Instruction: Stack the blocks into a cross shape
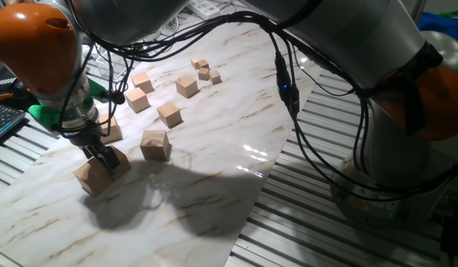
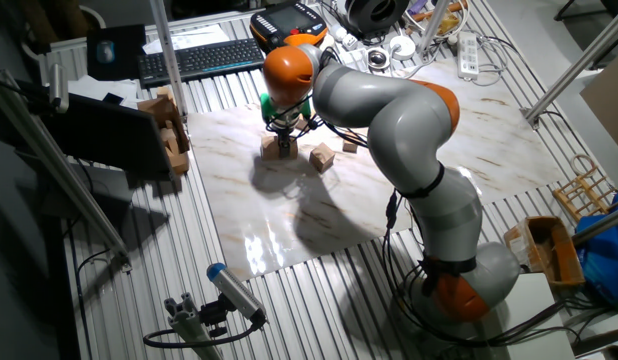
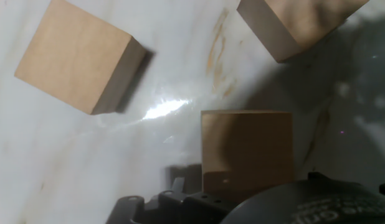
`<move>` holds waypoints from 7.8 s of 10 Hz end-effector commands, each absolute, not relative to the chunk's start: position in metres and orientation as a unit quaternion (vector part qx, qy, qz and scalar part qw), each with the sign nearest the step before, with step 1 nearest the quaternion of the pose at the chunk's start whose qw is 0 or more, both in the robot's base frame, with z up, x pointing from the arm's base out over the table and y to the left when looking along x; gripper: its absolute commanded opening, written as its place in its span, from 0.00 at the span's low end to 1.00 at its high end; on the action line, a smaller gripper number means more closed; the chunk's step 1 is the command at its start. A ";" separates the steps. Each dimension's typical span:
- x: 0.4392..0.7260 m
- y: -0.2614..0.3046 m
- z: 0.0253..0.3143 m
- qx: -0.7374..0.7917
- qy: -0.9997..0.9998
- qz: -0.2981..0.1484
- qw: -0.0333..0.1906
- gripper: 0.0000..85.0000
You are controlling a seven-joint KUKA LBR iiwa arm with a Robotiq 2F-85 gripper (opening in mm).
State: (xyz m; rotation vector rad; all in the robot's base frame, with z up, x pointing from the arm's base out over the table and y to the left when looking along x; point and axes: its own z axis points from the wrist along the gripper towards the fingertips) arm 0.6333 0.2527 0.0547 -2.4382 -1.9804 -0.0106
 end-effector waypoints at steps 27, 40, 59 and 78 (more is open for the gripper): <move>0.626 0.244 0.112 -0.714 -0.699 -0.011 0.034 0.00; 0.607 0.179 0.150 -0.694 -0.719 -0.004 0.040 0.00; 0.585 0.139 0.131 -0.721 -0.693 0.004 0.007 0.00; 0.579 0.138 0.133 -0.728 -0.684 0.002 0.037 0.00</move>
